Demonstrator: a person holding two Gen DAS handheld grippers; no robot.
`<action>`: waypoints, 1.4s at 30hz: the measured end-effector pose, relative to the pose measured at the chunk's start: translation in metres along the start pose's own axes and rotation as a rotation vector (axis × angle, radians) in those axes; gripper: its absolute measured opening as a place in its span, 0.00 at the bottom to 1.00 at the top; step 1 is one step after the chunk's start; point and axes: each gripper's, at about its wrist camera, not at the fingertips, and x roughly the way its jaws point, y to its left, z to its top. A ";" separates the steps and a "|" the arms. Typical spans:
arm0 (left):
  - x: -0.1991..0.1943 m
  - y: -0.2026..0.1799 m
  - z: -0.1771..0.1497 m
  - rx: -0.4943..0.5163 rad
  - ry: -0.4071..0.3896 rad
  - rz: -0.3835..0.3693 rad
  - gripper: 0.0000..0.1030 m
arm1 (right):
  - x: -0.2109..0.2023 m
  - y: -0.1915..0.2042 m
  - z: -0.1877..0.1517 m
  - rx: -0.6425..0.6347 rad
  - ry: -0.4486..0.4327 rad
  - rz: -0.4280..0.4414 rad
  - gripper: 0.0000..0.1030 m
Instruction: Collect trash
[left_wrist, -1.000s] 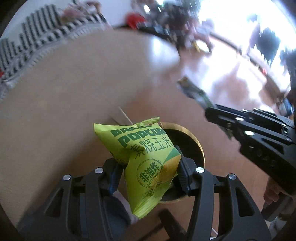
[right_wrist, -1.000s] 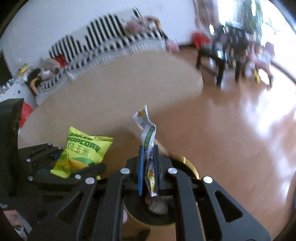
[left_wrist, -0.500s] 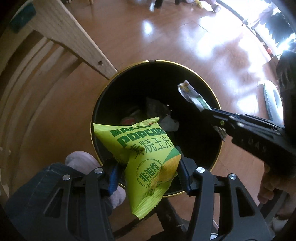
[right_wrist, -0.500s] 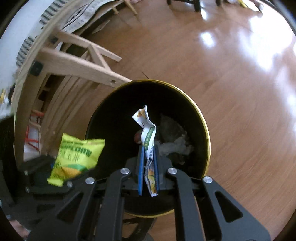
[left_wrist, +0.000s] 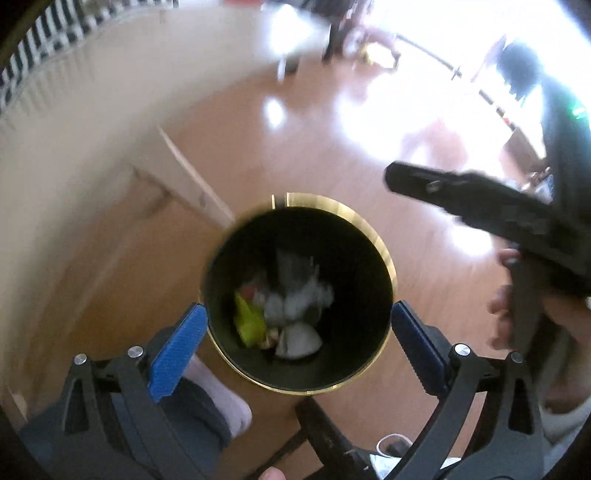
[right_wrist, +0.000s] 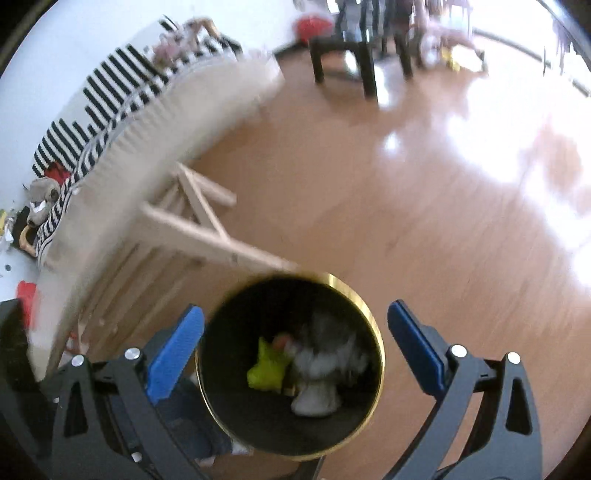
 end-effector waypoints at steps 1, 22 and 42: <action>-0.018 0.006 0.005 -0.006 -0.040 -0.001 0.94 | -0.008 0.014 0.010 -0.011 -0.037 -0.002 0.93; -0.222 0.371 -0.065 -0.547 -0.393 0.702 0.94 | 0.102 0.479 0.014 -0.563 -0.030 0.281 0.93; -0.201 0.423 -0.092 -0.706 -0.367 0.592 0.94 | 0.122 0.481 -0.013 -0.653 0.010 0.230 0.93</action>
